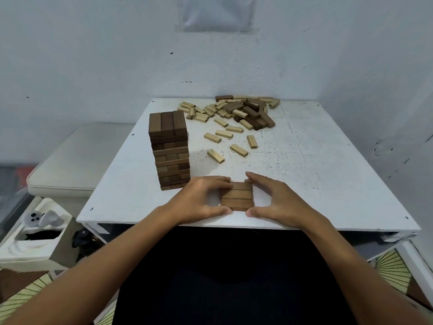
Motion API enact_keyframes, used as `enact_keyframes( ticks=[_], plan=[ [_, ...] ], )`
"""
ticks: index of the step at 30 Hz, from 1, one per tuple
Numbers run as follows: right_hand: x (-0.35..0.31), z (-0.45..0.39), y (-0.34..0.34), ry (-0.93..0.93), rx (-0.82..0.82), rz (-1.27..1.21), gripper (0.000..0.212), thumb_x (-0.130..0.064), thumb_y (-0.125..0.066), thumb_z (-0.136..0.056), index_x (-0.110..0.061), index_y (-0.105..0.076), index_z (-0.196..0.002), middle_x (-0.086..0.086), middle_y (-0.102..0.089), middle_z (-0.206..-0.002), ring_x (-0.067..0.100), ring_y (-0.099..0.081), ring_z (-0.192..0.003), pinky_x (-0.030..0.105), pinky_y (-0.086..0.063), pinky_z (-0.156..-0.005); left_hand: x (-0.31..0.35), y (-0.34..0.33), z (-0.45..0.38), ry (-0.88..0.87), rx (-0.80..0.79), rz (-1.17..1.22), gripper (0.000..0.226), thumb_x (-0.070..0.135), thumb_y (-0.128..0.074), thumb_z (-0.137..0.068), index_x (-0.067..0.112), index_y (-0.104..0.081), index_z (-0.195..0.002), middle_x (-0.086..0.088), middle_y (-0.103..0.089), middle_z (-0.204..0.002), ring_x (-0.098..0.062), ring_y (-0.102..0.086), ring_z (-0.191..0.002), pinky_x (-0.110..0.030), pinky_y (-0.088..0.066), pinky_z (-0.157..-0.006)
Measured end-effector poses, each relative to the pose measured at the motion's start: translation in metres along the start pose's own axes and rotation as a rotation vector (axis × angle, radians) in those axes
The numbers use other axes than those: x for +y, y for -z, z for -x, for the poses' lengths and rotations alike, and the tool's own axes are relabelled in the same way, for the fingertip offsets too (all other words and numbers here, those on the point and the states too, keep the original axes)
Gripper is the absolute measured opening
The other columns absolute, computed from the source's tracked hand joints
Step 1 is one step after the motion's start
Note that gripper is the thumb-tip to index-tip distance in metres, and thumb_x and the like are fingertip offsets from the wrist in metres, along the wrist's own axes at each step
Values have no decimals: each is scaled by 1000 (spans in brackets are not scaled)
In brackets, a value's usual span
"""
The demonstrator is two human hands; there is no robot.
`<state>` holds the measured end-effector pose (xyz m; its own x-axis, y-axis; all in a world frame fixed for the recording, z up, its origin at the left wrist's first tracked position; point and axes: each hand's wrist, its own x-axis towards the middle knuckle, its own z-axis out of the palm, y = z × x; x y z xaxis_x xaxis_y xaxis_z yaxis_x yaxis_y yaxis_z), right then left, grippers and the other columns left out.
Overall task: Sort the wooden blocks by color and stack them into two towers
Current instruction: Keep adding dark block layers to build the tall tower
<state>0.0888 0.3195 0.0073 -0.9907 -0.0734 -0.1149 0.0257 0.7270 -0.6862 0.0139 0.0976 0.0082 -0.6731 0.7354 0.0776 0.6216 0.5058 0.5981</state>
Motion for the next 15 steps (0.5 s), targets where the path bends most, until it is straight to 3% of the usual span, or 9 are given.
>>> enact_keyframes(
  ticks=[3,7,10,15],
  plan=[
    [-1,0,-2,16,32,-86,84,-42,-78,-78,-41,-32,-147,-23,-45,-143,-5,-37,-128,22,-26,-108,3,-5,3,48,55,132,86,54,-77,-73,32,-37,-146,10,-40,-151,-2,-36,-136,-38,-34,-115],
    [-16,-3,-14,3,274,-523,50,-44,-52,-96,-35,-41,-144,-12,-46,-146,0,-40,-133,32,-29,-116,16,-18,6,70,209,616,89,73,-56,-75,40,-20,-149,12,-32,-154,1,-28,-141,-23,-27,-115],
    [-31,-8,-28,-47,414,-829,60,-64,-41,-92,-34,-39,-144,-6,-43,-150,4,-36,-138,31,-25,-118,28,-28,2,131,295,861,93,94,-43,-61,52,-19,-140,16,-31,-153,-1,-23,-143,-27,-17,-116],
    [-49,-10,-42,-36,460,-1024,78,-65,-25,-80,-31,-28,-151,-5,-29,-158,6,-22,-146,33,-14,-122,40,-39,-5,172,409,1038,101,99,-43,-50,52,-21,-137,18,-31,-151,-1,-18,-144,-30,-9,-116]
  ],
)
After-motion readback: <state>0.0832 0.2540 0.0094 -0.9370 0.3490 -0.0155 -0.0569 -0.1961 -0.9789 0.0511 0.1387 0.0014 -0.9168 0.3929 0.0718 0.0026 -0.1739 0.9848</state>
